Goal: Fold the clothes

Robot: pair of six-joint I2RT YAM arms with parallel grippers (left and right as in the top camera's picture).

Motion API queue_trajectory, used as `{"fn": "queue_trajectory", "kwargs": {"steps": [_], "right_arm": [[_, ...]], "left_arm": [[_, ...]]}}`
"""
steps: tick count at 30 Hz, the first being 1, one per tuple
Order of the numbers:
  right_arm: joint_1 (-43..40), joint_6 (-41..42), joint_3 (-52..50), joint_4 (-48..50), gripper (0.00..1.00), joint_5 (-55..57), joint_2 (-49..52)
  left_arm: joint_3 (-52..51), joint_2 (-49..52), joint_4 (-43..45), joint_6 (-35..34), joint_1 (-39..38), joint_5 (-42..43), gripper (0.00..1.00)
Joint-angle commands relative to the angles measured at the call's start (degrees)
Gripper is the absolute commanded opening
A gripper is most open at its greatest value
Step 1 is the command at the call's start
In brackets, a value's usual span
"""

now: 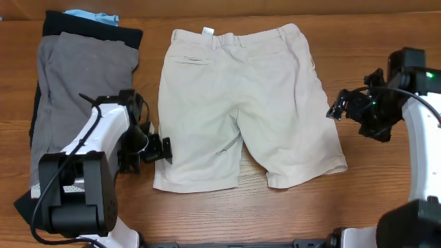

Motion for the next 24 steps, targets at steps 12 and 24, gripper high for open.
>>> {"fn": "queue_trajectory", "kwargs": {"steps": [12, 24], "right_arm": [[-0.31, 8.55, -18.64, 12.98, 0.37, 1.73, 3.17], [-0.76, 14.99, -30.91, 27.26, 0.08, 0.04, 3.52]], "left_arm": [[26.49, 0.46, 1.92, 2.78, 0.24, 3.61, 1.0], [26.99, 0.48, 6.99, 4.09, 0.09, 3.21, 1.0]]}}
